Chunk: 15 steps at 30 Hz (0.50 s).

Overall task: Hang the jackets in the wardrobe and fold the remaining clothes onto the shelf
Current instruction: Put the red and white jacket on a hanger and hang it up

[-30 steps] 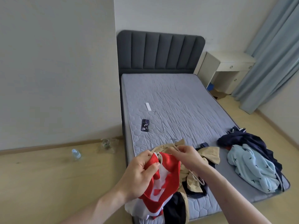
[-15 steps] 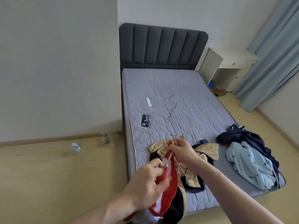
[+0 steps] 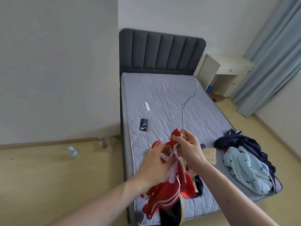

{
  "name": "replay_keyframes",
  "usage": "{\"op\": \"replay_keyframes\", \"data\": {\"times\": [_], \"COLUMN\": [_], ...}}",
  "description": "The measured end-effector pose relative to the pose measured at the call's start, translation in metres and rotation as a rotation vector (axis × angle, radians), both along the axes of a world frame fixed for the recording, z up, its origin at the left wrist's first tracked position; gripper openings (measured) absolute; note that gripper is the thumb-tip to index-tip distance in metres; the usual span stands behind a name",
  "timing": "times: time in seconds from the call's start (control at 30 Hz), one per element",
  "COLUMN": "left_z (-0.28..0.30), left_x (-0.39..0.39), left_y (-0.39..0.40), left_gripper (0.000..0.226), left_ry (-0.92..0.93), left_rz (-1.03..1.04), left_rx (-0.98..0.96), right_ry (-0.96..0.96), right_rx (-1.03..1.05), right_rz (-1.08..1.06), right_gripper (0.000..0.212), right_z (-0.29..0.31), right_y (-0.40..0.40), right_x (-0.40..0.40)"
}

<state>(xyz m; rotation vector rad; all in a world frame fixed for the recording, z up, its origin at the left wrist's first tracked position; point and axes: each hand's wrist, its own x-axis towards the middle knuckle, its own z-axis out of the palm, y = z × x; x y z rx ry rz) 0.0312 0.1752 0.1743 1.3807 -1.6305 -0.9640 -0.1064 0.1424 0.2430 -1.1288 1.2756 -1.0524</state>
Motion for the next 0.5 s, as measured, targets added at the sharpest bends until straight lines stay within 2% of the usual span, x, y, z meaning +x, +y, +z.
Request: {"op": "replay_keyframes", "data": {"times": [0.1,0.2,0.27,0.43,0.5], "left_z": [0.005,0.006,0.007,0.01,0.007], "left_x": [-0.01,-0.011,-0.007,0.004,0.009], "left_y": [-0.004,-0.007,-0.009,-0.011,-0.013], "left_gripper": [0.023,0.013,0.008,0.009,0.012], "left_ry": [0.011,0.073,0.039,0.007,-0.033], "left_rz": [0.121,0.148,0.14,0.128,0.123], "left_rx": [-0.051,-0.085,-0.125,-0.137,-0.125], "right_ry": [-0.039,-0.012,0.012,0.066,0.079], "right_rx": [-0.02,-0.056,-0.075,-0.118,-0.142], "right_rz": [-0.062,-0.075,-0.082,-0.149,-0.2], "right_gripper": [0.032,0.034,0.033,0.042,0.04], "right_z": [0.006,0.008,0.006,-0.002,-0.004], "right_y": [-0.001,-0.004,-0.006,-0.011,-0.012], "right_x": [-0.001,-0.006,-0.009,-0.014,-0.013]}}
